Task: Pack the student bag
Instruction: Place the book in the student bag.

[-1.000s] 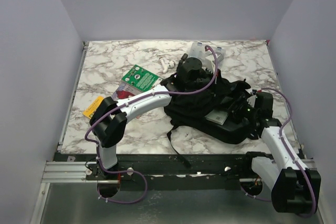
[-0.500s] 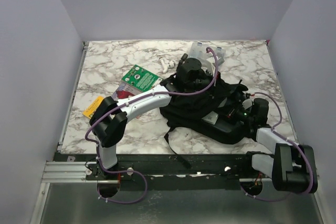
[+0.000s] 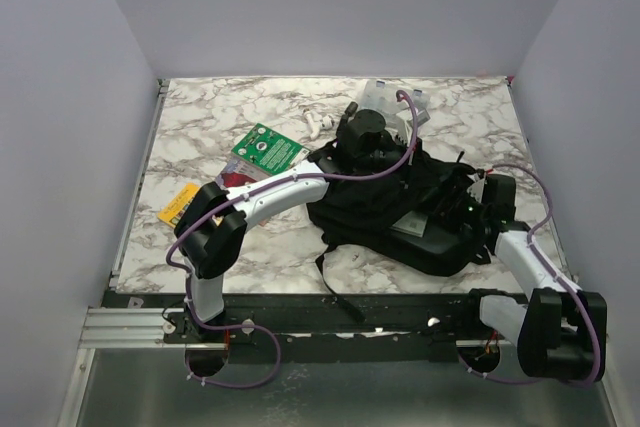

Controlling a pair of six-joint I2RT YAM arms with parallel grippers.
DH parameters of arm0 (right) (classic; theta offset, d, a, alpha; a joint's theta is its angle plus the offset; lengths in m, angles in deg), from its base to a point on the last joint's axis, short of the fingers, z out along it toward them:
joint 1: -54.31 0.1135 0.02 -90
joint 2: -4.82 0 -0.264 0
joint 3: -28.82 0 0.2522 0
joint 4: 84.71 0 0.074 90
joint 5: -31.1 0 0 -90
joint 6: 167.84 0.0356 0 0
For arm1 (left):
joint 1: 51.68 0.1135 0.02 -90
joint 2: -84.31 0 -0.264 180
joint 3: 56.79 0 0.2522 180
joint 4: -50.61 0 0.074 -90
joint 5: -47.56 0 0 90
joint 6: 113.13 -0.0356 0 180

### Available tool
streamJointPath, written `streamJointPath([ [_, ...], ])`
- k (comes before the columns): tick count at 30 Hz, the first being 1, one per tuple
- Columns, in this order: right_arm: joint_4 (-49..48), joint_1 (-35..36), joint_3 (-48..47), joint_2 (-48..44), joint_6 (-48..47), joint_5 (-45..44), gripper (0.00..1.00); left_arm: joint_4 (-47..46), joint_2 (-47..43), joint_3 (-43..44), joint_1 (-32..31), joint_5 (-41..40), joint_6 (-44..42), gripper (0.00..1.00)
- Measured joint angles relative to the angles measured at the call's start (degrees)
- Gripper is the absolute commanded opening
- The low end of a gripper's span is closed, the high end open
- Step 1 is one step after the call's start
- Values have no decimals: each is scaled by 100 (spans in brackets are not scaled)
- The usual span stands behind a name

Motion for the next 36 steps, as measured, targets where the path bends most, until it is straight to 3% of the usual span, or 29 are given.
streamJointPath([
  [5, 625, -4, -85, 164, -136, -348, 65, 2, 2, 0, 0, 0, 26, 0],
  [11, 901, -4, -201, -39, -205, -651, 63, 2, 4, 0, 2, -2, 98, 0],
  [20, -479, 85, 382, 199, 431, -232, 62, 7, 282, 221, -52, 70, 372, 0],
  [26, -767, 107, 352, 7, 627, 170, 63, -37, 289, 212, -63, 66, 387, 0],
  [29, 4, 125, -127, -116, 535, -55, 64, -42, 289, 210, -55, 66, 428, 0],
  [36, 2345, 133, -1510, -977, 376, -2184, 67, -107, 291, 160, -52, -39, 662, 0],
])
